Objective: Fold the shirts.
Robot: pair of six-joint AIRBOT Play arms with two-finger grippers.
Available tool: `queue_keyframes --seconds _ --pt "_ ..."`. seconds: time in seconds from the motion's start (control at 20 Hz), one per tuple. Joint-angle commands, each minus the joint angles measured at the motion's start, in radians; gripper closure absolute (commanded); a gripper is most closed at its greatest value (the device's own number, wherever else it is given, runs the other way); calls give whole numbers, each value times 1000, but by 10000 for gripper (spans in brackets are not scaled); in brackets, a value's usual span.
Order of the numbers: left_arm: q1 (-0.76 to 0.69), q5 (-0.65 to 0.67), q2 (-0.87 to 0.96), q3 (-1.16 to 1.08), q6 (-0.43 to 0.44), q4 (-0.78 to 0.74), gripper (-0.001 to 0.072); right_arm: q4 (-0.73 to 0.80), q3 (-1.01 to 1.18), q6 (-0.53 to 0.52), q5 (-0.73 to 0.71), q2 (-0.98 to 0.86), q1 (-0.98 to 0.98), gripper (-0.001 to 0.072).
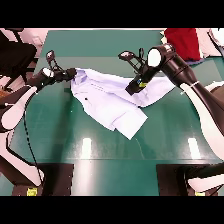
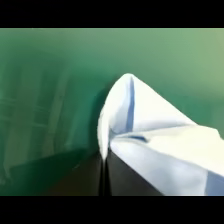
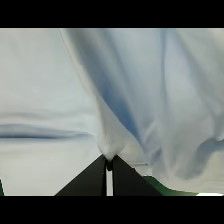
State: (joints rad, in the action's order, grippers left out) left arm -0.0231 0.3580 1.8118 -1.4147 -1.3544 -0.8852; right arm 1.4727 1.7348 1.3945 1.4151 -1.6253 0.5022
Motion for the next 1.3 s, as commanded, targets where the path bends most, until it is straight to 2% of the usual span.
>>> queue_keyframes --seconds 0.0,0.2,0.35,0.55,0.65,0.85,1.05,1.25 --pt "-5 45 2 -70 29 5 684 61 29 5 11 3 -1 693" --pt "46 256 -24 -275 64 -29 685 109 143 53 2 51 -58 693" --pt "76 426 -98 -427 62 -137 685 126 220 112 -25 135 -144 694" --pt "81 685 -238 -604 97 -183 684 126 291 154 -92 259 -252 693" --pt "81 760 -344 -620 96 -172 683 129 297 161 -114 324 -299 694" --pt "81 804 -575 -620 99 -165 684 185 297 187 -124 452 -393 694" --pt "81 778 -765 -621 96 -170 683 187 297 206 -116 581 -481 694" --pt "81 758 -890 -637 20 -174 683 187 297 244 -66 718 -504 694"
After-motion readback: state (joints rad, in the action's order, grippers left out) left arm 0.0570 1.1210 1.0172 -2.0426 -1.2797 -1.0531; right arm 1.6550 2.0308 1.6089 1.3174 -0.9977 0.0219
